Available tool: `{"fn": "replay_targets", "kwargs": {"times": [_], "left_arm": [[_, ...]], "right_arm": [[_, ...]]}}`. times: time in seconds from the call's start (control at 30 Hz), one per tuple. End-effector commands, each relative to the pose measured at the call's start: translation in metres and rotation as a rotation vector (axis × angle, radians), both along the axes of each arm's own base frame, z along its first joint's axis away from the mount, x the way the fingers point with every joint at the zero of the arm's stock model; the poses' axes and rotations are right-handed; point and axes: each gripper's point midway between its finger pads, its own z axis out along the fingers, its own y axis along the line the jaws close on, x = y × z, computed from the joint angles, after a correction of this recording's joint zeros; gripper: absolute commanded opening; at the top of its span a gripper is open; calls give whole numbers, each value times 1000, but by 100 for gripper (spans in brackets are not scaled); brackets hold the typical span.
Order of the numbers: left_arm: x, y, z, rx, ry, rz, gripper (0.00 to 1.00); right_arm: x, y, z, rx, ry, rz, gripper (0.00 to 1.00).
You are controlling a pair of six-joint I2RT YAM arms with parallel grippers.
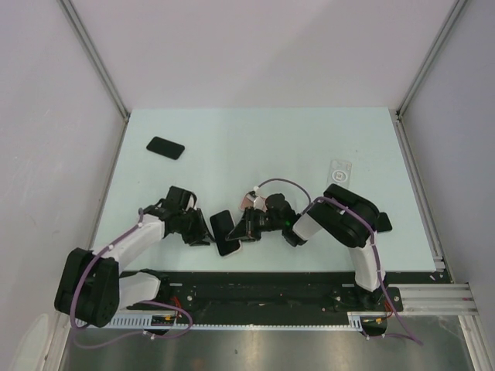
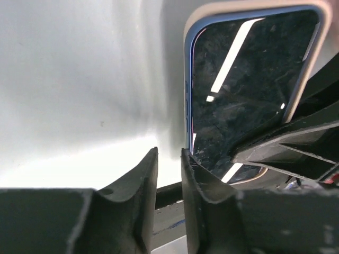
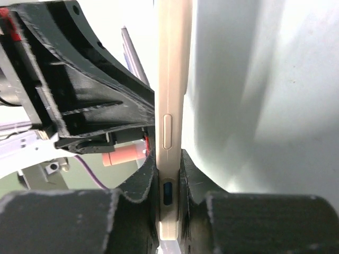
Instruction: Put the phone into the phone case
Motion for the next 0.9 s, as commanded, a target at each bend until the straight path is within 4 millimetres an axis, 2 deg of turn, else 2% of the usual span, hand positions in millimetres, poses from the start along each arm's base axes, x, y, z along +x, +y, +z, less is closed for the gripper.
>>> {"fn": "replay_targets", "kwargs": {"times": [0.0,0.03,0.1,0.17,0.23,0.27,0.4,0.47,0.57,0.67,0.87], "left_arm": [[34,-3,58,-17,-198,-48,34],[39,-1,73,-35,-245,-37,37],[40,-1,87,-76,-280,-32,45],[41,-7,110,-167,-357,-40,52],[40,-11,129,-239,-420,-38,55],[40,-21,145,-316,-472,-72,56],[31,-36,178,-494,-560,-97,58],[30,-38,194,-533,-636,-117,58],[26,-40,219,-577,-734,-146,58],[23,-44,233,-629,-783,-170,56],[13,-52,237,-761,-783,-201,50]], "right_arm": [[1,-1,76,219,-111,73,1],[3,-4,83,232,-123,75,0],[0,-9,98,264,-148,102,0],[-3,-15,122,313,-180,129,0],[-6,-20,147,375,-211,144,0],[-8,-24,156,402,-215,156,0],[-19,-42,212,600,-291,191,0],[-20,-47,225,628,-295,191,0],[-22,-50,232,636,-314,198,0],[-23,-52,237,646,-311,198,0],[-29,-56,252,681,-322,198,0]]}}
